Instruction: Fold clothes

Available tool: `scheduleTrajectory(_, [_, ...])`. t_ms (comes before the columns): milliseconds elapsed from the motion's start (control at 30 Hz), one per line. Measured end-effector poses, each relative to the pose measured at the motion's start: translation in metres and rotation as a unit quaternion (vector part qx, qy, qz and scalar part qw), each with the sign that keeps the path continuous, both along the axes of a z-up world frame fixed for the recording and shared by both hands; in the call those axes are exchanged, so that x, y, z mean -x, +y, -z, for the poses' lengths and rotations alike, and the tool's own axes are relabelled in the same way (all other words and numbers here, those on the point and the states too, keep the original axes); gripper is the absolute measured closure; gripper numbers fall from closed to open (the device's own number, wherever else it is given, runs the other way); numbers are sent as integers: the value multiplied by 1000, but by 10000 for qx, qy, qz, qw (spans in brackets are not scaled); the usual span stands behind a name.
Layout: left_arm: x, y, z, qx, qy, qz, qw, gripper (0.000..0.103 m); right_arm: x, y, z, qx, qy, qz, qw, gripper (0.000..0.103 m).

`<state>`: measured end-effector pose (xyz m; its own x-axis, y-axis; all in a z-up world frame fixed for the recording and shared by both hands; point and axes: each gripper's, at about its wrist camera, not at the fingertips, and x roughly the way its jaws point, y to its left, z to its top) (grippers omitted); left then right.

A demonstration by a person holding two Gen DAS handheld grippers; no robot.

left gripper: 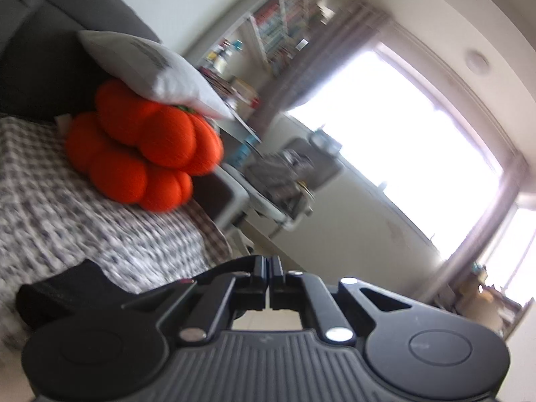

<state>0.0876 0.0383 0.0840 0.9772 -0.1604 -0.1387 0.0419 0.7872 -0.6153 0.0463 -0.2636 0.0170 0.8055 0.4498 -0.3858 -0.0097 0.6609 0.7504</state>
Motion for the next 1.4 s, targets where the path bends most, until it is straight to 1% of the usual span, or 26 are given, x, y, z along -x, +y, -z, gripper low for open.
scheduleTrajectory(100, [-1,-21,8,-115,65,342,9993,102,2,-6,0,-15,-3,57,10000,35])
scheduleTrajectory(200, [-3,-40,20,-280,216,715,9968,102,2,-10,1,-30,3,121,9999,35])
scheduleTrajectory(267, [-5,-53,30,-453,338,947,9939,102,2,-13,2,-50,8,165,9999,35])
scheduleTrajectory(367, [-8,-66,49,-685,624,1349,9865,102,1,-17,3,-110,15,218,9997,35])
scheduleTrajectory(433, [-11,-72,63,-833,842,1624,9796,102,1,-19,5,-148,25,232,9996,35])
scheduleTrajectory(567, [-14,-80,85,-1170,1189,2127,9628,102,-2,-20,6,-154,53,237,9996,35])
scheduleTrajectory(633, [-17,-79,96,-1209,1385,2335,9548,102,-2,-20,7,-162,69,231,9996,35])
scheduleTrajectory(733, [-19,-79,115,-1264,1685,2670,9404,101,-5,-19,9,-153,102,213,9996,35])
scheduleTrajectory(800, [-18,-80,123,-1352,1757,2992,9281,101,-7,-18,11,-145,125,180,9997,35])
scheduleTrajectory(867, [-13,-79,120,-1557,1648,3143,9219,100,-9,-16,11,-125,142,149,9997,35])
scheduleTrajectory(933, [-6,-75,109,-1694,1600,3322,9140,92,-12,-12,11,-119,118,92,9998,35])
scheduleTrajectory(1000, [2,-65,96,-1798,1387,3376,9135,88,-15,-6,10,-120,78,25,9999,35])
scheduleTrajectory(1067, [11,-54,83,-1896,1177,3419,9128,88,-18,-1,9,-120,38,-42,9999,35])
scheduleTrajectory(1100, [14,-46,76,-1920,1095,3378,9149,88,-20,3,8,-94,12,-92,9999,35])
scheduleTrajectory(1167, [15,-29,68,-2004,982,3171,9218,88,-23,17,5,49,-67,-244,9997,35])
scheduleTrajectory(1233, [13,-11,64,-2154,932,2847,9294,86,-25,33,3,312,-199,-446,9983,35])
scheduleTrajectory(1300, [8,5,64,-2322,988,2441,9364,86,-27,52,0,721,-318,-683,9945,35])
scheduleTrajectory(1400, [1,25,73,-2504,1168,1991,9402,86,-27,81,0,1385,-479,-1020,9839,35])
